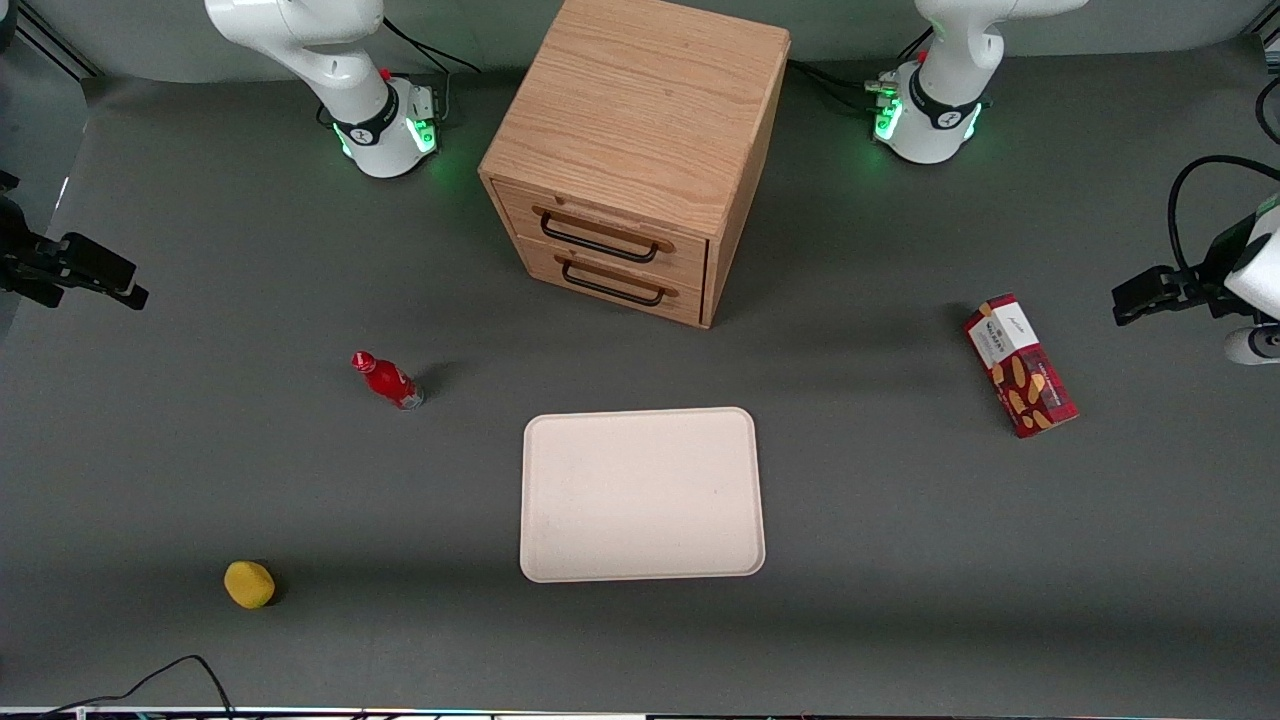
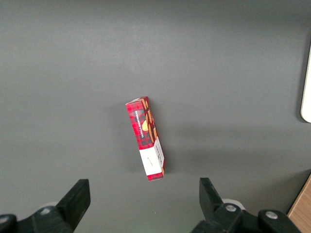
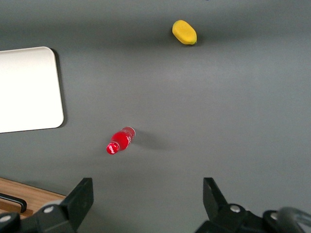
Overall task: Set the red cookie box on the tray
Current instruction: 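Move the open left gripper down over the red shortbread box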
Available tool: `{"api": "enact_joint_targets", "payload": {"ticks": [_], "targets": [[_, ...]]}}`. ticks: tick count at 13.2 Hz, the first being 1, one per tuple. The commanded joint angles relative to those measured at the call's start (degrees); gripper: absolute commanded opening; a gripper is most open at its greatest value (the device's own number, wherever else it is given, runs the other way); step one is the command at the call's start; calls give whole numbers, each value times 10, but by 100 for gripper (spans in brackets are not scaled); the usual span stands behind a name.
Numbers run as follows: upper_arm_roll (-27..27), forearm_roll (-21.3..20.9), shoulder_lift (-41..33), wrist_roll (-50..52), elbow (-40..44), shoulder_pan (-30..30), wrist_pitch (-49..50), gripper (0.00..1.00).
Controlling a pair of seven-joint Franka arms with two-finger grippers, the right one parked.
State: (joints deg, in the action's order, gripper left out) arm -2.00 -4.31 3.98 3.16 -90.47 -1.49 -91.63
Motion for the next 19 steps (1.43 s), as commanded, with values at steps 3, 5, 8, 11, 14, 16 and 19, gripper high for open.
{"api": "enact_joint_targets", "payload": {"ticks": [3, 5, 8, 11, 14, 16, 19], "targets": [[12, 7, 11, -9, 28, 16, 32, 100], [13, 7, 13, -18, 25, 10, 33, 100], [17, 4, 31, -18, 21, 8, 42, 100], [24, 2, 80, -11, 10, -1, 7, 100], [49, 8, 82, -8, -81, -5, -111, 100], [63, 9, 72, -8, -154, -8, -200, 100], [63, 10, 60, 29, -277, -7, -360, 100]]}}
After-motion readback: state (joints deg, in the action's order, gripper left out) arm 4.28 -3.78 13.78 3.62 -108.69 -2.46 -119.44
